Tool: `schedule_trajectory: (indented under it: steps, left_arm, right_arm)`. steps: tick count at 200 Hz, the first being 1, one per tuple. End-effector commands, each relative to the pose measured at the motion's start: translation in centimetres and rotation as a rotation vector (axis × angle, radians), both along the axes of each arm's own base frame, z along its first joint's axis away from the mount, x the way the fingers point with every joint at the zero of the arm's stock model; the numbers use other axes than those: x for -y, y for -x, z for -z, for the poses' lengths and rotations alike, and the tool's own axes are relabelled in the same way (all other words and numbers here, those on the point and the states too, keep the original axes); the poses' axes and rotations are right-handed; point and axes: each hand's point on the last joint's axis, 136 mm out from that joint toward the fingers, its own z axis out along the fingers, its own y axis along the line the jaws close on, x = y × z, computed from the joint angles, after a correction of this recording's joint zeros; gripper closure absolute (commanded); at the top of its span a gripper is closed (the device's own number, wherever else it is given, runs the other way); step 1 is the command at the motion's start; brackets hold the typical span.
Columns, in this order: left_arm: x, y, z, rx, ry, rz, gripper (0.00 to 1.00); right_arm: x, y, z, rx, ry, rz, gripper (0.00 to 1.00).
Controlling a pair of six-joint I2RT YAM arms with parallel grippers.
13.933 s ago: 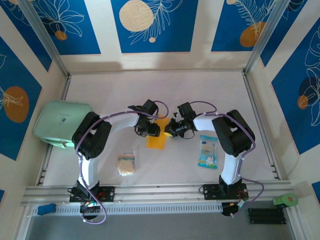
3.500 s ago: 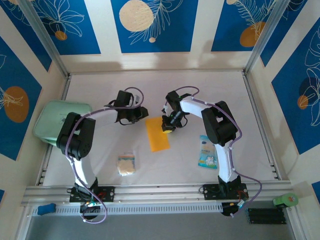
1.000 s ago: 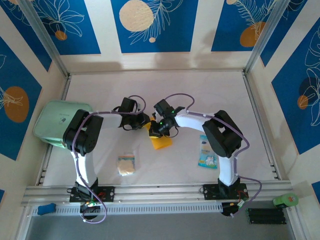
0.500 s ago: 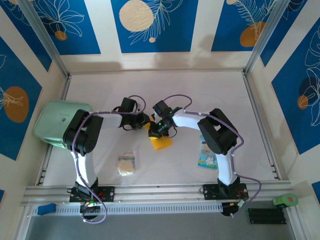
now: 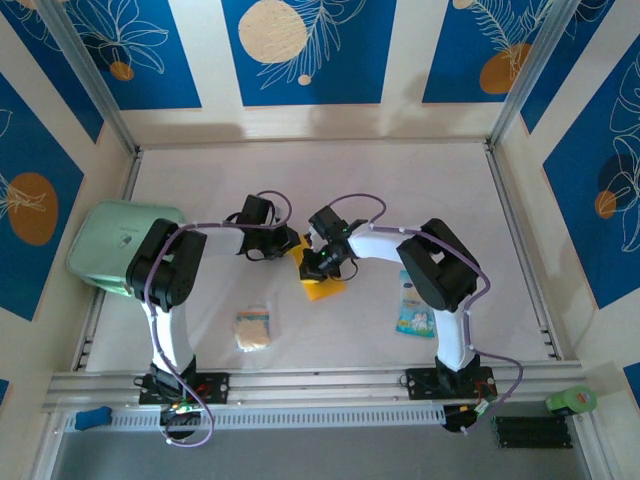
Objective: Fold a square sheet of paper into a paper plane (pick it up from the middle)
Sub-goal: First fold in half a square sheet of paper at the center of the table.
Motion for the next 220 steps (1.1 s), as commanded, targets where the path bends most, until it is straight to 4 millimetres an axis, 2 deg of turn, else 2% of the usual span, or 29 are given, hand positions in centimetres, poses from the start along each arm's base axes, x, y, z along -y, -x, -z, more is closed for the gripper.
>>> schedule_trajectory:
  steps: [1, 43, 81, 107, 119, 135, 154, 182, 205, 220]
  left_arm:
    - [-2.9, 2.9, 5.8, -0.159, -0.157, -0.035, 0.82]
    - [-2.8, 2.6, 5.6, -0.152, -0.155, -0.034, 0.82]
    - [-2.7, 2.4, 5.4, -0.146, -0.154, -0.03, 0.82]
    - [-2.3, 2.3, 5.0, -0.136, -0.144, 0.002, 0.82]
    - [-1.9, 2.0, 4.4, -0.12, -0.142, 0.036, 0.82]
    - [-0.9, 1.4, 3.1, -0.08, -0.115, 0.1, 0.81]
    - [0.3, 0.7, 0.8, -0.021, -0.09, 0.181, 0.79]
    - [1.5, -0.6, -3.9, 0.08, -0.037, 0.22, 0.73]
    - [1.5, -1.1, -7.0, 0.133, -0.011, 0.179, 0.71]
    - [1.0, -1.1, -7.8, 0.146, -0.01, 0.136, 0.69]
  right_arm:
    - [1.3, 3.8, 0.4, -0.09, 0.037, -0.064, 0.98]
    - [2.1, 5.4, 0.1, -0.102, 0.036, -0.076, 0.97]
    - [3.1, 7.1, 0.6, -0.124, 0.057, -0.085, 0.97]
    - [3.2, 7.4, -0.5, -0.114, 0.031, -0.095, 0.97]
    - [3.0, 6.8, -1.8, -0.071, 0.013, -0.091, 0.97]
    - [3.0, 4.9, -4.0, 0.018, -0.013, -0.052, 0.97]
    - [4.2, 2.1, -5.4, 0.106, -0.03, 0.045, 0.94]
    - [6.0, -1.3, -5.0, 0.137, -0.014, 0.15, 0.92]
    - [5.4, -2.0, -4.4, 0.131, -0.014, 0.146, 0.92]
    - [4.9, -2.1, -3.8, 0.11, -0.007, 0.144, 0.92]
